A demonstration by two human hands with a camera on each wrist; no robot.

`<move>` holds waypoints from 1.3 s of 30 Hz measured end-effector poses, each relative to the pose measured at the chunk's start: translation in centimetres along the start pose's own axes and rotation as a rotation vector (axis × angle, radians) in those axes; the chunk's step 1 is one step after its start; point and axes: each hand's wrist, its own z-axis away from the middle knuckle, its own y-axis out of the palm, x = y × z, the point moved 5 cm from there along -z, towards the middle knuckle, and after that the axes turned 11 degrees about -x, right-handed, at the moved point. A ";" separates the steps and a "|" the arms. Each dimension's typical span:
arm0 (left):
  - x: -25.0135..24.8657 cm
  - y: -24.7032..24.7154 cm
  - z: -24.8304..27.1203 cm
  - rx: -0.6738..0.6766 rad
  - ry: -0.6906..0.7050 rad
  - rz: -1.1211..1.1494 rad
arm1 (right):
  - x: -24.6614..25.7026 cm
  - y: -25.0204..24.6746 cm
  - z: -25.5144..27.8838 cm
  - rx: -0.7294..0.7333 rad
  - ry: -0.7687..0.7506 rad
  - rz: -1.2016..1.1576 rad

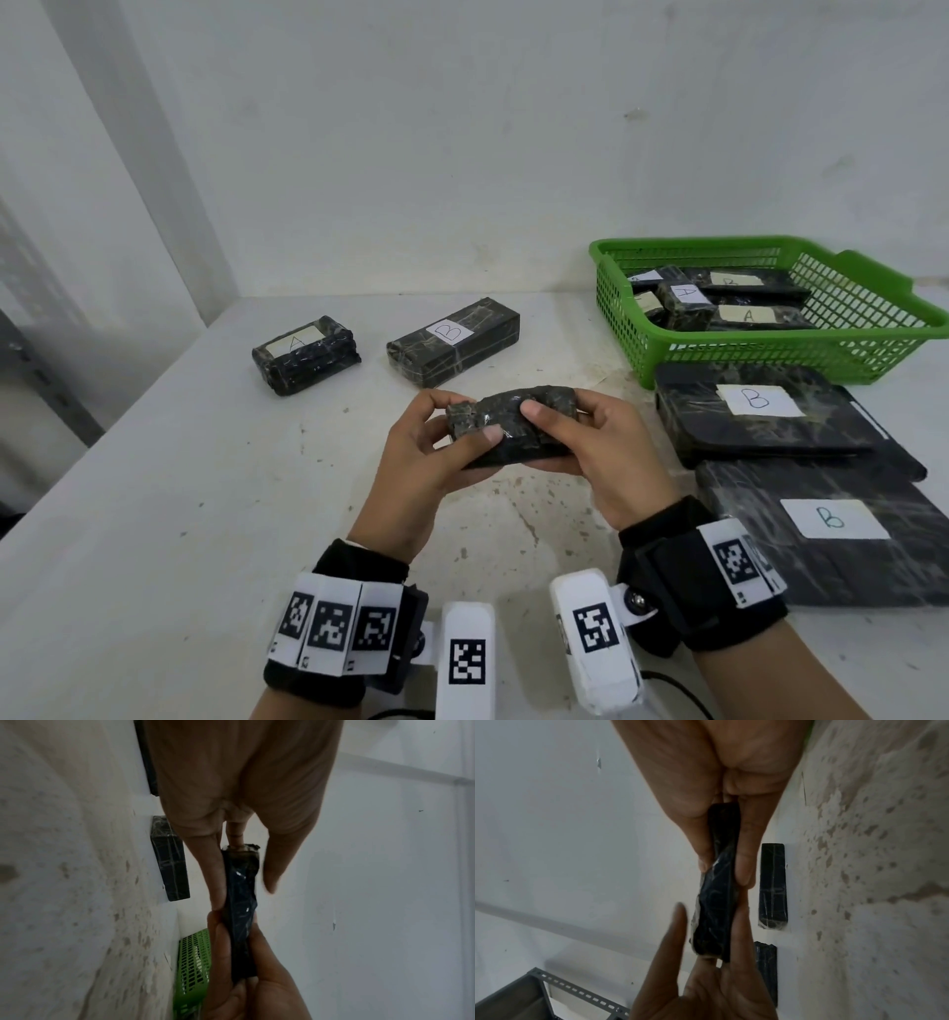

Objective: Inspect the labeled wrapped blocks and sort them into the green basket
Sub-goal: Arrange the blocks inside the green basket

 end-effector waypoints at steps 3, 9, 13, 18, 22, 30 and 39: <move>-0.1 0.1 0.2 -0.022 -0.012 0.023 | 0.1 0.0 0.0 0.005 -0.003 -0.001; -0.1 -0.6 -0.2 -0.086 0.042 -0.035 | 0.0 0.6 0.5 0.106 0.053 0.068; -0.1 -0.3 0.0 -0.053 0.023 -0.010 | -0.1 0.6 0.5 0.069 -0.007 0.138; 0.1 -0.2 0.0 -0.104 0.049 -0.019 | 0.0 0.3 0.3 0.065 -0.007 0.118; 0.3 -0.7 -0.2 -0.141 0.077 -0.063 | 0.0 0.6 0.6 0.109 0.000 0.126; -0.2 -0.7 -0.3 -0.082 0.054 0.064 | 0.5 0.9 0.6 0.135 -0.034 0.017; -0.2 -1.3 -0.8 -0.114 0.134 0.034 | 0.9 1.3 1.0 0.207 -0.008 -0.007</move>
